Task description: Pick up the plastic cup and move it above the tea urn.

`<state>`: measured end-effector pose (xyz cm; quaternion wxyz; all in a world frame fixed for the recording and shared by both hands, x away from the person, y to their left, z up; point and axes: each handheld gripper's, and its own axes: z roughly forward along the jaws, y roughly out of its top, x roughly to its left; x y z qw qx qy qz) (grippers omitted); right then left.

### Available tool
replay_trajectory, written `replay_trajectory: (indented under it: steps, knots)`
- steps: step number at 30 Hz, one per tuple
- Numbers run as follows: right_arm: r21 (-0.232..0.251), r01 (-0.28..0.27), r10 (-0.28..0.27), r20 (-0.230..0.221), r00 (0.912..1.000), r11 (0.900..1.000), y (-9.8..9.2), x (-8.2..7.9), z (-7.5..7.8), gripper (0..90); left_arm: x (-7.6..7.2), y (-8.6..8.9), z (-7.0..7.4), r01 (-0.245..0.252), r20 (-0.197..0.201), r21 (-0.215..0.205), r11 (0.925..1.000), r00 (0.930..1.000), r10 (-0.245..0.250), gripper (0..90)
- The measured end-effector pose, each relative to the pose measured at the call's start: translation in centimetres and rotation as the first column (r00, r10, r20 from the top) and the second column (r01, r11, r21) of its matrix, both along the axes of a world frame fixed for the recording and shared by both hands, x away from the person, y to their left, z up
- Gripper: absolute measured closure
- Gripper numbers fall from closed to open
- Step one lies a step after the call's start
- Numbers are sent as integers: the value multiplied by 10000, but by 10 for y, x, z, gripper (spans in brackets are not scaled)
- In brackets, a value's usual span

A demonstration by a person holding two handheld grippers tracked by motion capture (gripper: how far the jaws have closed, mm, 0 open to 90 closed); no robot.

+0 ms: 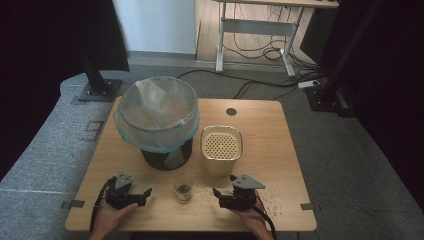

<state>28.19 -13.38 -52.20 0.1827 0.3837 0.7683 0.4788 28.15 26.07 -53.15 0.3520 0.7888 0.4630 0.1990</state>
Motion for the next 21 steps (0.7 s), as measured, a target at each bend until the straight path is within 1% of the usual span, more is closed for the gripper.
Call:
replay_trajectory:
  steps: [3, 6, 8, 9, 10, 12, 15, 18, 21]
  knots:
    - [204, -454, 458, -192, 9988, 9988, 12, 0, -2, 195, -2, 0, 1, -35, 66, -59, 10000, 10000, 36, 51]
    - [247, -921, 925, -152, 9956, 9954, 26, -1, -3, 198, -1, 2, 0, -186, 26, -34, 9998, 9998, 186, 64]
    - [414, -1275, 1292, -408, 9908, 9910, 37, 0, -5, 200, -1, 3, 0, -236, 60, -111, 9997, 9997, 236, 76]
    - [505, -1405, 1428, -456, 9887, 9888, 41, 0, -5, 200, -1, 3, 0, -236, 60, -111, 9997, 9997, 236, 76]
    - [628, -1603, 1635, -498, 9853, 9851, 48, -1, -5, 200, -2, 4, 0, -182, 172, -259, 9995, 9997, 187, 76]
    - [636, -1861, 1890, -429, 9810, 9805, 59, -2, -5, 200, -2, 5, 0, -146, 201, -335, 9993, 9997, 153, 76]
    - [421, -2223, 2235, -251, 9744, 9741, 77, 0, -6, 203, -2, 4, -1, -123, 115, -217, 9997, 9999, 125, 76]
    - [241, -2485, 2488, -66, 9685, 9683, 98, 7, -9, 228, -2, 3, -2, -92, 92, -182, 9998, 9999, 94, 82]
    - [-16, -2612, 2611, -28, 9653, 9653, 112, 15, -13, 297, -2, 3, -2, 65, 12, -417, 9991, 10000, -65, 86]
